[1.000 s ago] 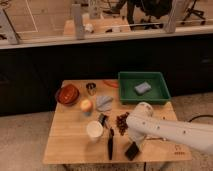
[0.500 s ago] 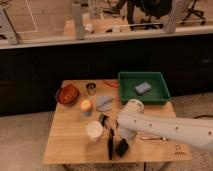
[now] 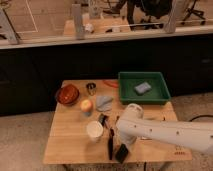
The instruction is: Wipe table surface with eraser
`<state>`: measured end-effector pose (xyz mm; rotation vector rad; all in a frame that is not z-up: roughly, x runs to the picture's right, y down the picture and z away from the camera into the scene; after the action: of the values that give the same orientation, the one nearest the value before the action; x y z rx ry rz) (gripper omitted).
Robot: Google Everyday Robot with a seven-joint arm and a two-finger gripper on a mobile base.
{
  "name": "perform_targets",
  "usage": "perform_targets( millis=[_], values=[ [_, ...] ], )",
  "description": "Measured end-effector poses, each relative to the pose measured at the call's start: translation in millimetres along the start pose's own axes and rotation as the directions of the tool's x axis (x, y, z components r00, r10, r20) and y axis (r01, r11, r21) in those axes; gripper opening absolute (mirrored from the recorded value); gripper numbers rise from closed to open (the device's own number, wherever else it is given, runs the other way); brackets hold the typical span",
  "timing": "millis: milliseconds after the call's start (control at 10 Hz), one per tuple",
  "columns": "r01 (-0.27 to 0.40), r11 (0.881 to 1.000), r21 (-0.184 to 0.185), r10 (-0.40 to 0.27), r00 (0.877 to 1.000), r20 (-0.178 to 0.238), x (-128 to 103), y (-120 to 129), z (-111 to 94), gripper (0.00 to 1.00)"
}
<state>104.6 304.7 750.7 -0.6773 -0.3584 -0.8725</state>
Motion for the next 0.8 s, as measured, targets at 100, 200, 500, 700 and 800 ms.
perform_targets(
  millis=[100,200,500,700,800],
  values=[
    [-0.002,1.000,-0.009,0.002,1.000,-0.003,0.8,11.0,1.5,0.00],
    [-0.011,1.000,-0.016,0.011,1.000,-0.006,5.8,20.6,2.8,0.00],
    [-0.082,0.996,-0.037,0.082,0.996,-0.020,34.8,44.2,9.3,0.00],
    [-0.133,0.991,-0.034,0.132,0.991,-0.027,52.3,40.4,10.8,0.00],
    [-0.147,0.989,-0.025,0.147,0.989,-0.032,59.8,35.7,8.8,0.00]
  ],
)
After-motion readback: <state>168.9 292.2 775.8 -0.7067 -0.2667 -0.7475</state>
